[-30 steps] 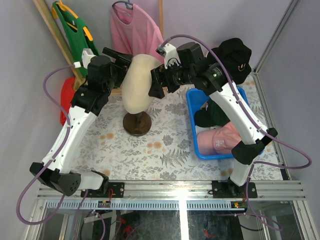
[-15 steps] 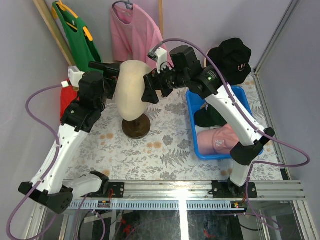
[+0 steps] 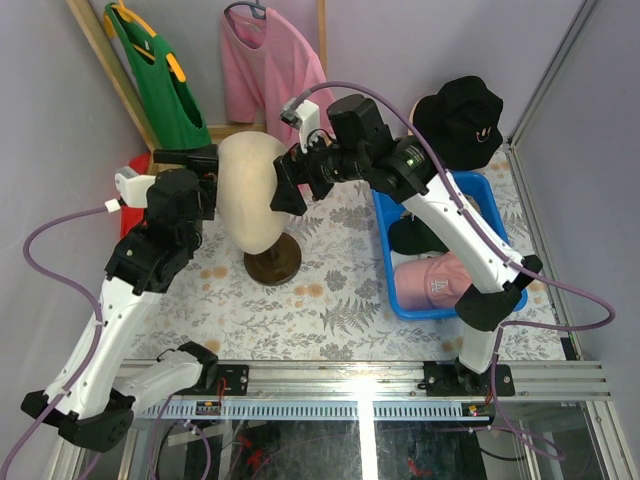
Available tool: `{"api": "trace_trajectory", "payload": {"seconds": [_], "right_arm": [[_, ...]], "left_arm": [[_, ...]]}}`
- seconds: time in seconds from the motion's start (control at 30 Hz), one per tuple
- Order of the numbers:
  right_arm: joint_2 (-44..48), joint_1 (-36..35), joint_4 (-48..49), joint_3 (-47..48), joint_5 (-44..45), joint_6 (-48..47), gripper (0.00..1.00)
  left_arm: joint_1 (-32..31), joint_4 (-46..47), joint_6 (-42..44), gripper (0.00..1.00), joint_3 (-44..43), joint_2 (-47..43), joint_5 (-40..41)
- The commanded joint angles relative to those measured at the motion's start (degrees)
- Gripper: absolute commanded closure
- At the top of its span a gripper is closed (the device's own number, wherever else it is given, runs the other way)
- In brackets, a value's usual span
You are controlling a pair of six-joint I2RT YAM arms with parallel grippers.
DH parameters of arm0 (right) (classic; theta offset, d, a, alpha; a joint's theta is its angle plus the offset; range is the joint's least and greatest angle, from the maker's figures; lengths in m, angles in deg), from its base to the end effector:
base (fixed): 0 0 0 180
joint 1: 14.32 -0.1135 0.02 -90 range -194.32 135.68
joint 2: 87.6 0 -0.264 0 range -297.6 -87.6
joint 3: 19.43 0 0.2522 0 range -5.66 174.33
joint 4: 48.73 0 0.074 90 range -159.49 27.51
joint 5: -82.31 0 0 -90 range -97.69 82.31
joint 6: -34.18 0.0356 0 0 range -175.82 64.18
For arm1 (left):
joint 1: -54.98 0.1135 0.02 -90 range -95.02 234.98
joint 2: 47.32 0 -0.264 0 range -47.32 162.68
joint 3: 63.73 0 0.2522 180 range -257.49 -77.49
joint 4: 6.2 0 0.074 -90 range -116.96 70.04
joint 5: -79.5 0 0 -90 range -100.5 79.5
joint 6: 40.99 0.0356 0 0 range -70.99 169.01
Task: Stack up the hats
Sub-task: Move the hat stand to the center of the board.
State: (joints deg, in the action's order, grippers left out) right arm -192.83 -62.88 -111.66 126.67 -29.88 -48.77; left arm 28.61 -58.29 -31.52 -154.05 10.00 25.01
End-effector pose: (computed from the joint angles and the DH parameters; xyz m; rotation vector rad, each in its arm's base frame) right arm 0.2409 0.2932 0.4931 -0.9791 1.8199 0.9992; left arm 0.1761 -0.0642 0.4394 -1.2198 1.4576 -0.7067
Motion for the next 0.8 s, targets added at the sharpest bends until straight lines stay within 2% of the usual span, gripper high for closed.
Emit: {"api": "trace_trajectory", "payload": {"seconds": [0.0,0.53,0.77], "right_arm": [[-0.1,-1.5,22.4,5.6,-0.7,0.4,0.07],[4.7,-1.6,19.6,0.9,5.4,-1.4,0.06],[5.3,-1.7,19.3,0.2,6.1,-1.2,0.06]], "left_arm": [[-4.2,-12.1,1.2,0.10,2.8,-0.3,-4.9],[-3.6,-14.8,0.2,0.07,3.5,-3.2,6.4],[-3.4,-18.8,-3.3,0.06,4.2,-4.8,11.1]]}}
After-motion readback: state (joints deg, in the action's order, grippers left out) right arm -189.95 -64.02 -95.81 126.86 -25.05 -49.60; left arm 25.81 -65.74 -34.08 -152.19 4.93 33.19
